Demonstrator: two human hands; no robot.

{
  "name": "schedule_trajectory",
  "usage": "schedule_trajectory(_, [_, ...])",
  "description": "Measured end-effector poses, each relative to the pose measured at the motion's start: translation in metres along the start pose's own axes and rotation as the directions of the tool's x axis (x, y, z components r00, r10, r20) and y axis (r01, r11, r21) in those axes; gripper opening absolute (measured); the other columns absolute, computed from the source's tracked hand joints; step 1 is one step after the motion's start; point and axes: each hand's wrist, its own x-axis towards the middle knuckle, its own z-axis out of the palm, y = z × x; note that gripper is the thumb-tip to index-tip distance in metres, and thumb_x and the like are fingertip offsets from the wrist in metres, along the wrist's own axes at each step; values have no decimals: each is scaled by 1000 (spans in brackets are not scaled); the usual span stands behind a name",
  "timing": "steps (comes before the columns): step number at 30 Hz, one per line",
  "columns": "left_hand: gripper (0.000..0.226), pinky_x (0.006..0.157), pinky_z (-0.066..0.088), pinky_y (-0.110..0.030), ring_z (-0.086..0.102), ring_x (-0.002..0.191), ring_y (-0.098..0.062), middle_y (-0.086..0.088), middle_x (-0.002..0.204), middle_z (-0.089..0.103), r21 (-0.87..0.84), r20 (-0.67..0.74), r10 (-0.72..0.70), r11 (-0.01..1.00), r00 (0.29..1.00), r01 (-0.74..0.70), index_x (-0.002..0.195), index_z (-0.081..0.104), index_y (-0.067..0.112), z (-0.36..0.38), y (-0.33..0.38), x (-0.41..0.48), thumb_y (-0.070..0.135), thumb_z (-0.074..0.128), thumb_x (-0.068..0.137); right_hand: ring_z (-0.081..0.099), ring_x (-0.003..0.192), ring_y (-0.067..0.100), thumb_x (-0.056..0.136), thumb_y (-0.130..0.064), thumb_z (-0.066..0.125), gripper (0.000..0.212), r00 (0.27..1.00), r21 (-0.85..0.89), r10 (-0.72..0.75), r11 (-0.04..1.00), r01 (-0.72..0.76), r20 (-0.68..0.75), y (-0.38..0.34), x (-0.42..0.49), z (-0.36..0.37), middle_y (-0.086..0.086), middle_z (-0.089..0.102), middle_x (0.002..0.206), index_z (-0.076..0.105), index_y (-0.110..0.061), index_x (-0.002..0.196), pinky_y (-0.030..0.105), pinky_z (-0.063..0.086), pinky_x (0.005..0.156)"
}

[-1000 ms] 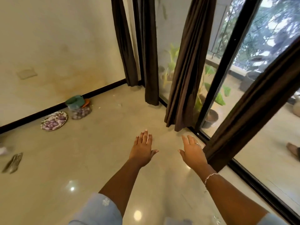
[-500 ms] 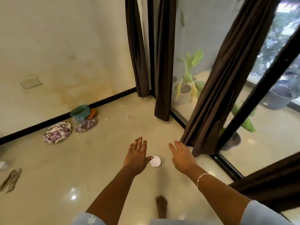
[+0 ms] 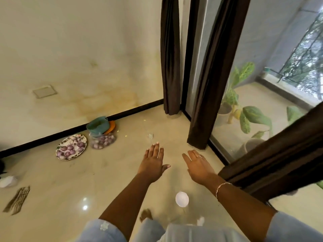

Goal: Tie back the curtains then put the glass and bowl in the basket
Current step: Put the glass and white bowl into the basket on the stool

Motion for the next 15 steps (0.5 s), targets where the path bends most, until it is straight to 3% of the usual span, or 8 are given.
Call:
schedule_trajectory(8, [72,118,3,-41,-9,144,-30,-17,155,-11,2,80,61,998,995,-62,147,-1,6,-28,-130,119,52,23,96,13,143,33,93,-10,45,63,999,-72,10,997,-7,32,-17,162,-22,18,15,154,14,-12,147,41,21,115])
schedule_trajectory(15, [73,117,5,-41,-5,145,-30,-16,156,-6,8,65,8,1000,998,-9,147,-3,8,-63,-259,209,50,27,96,19,140,31,94,-16,42,60,993,-43,97,995,-94,63,-46,288,-60,14,21,150,14,-13,147,38,29,110])
